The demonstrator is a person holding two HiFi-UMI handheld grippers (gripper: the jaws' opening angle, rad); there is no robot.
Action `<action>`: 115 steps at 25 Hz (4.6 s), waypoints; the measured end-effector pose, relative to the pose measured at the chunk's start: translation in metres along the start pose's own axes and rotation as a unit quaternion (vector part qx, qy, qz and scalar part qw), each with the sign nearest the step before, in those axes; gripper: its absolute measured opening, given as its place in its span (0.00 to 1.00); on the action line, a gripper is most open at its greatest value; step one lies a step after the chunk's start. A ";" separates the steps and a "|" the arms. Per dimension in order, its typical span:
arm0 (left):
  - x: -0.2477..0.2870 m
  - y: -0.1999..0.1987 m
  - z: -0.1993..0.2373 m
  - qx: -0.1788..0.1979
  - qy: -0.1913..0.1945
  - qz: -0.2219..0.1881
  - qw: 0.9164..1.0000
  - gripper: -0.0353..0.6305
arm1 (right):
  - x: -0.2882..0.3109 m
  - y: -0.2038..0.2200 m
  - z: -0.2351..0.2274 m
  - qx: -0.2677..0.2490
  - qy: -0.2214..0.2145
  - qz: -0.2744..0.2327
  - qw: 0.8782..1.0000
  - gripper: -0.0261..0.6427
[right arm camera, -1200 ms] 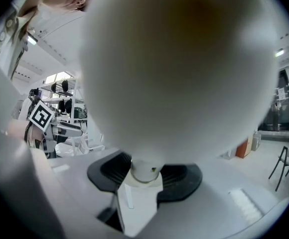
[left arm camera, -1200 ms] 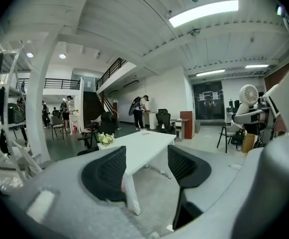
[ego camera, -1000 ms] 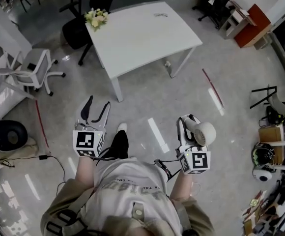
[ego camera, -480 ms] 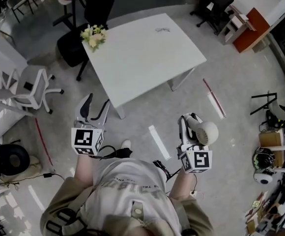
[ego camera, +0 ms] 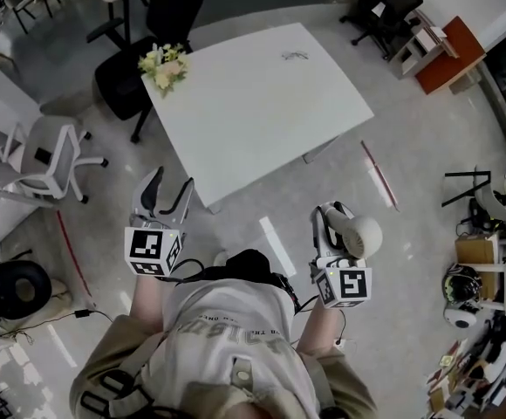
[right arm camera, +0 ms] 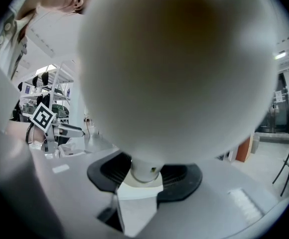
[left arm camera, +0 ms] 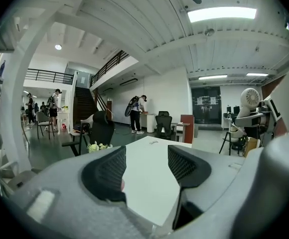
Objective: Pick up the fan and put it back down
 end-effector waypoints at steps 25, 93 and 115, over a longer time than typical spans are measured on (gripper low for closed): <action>0.178 -0.038 -0.025 -0.024 -0.083 -0.001 0.996 0.46 | 0.190 -0.026 -0.161 -0.012 -0.100 -0.005 0.995 0.29; 0.263 0.113 0.020 -0.112 -0.123 0.136 0.977 0.46 | 0.512 0.186 -0.024 -0.147 -0.363 0.151 0.908 0.28; 0.269 0.116 0.040 -0.120 -0.143 0.111 0.976 0.46 | 0.518 0.223 -0.002 -0.164 -0.383 0.184 0.890 0.28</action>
Point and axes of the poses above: the fingertips, and each gripper's own axes: x forward along the fingers, z to its left, y out of its underside, the point moved 7 cm from there along -x, backward along the fingers, and after that the axes turned 2 degrees about -z, right-handed, at the moved point
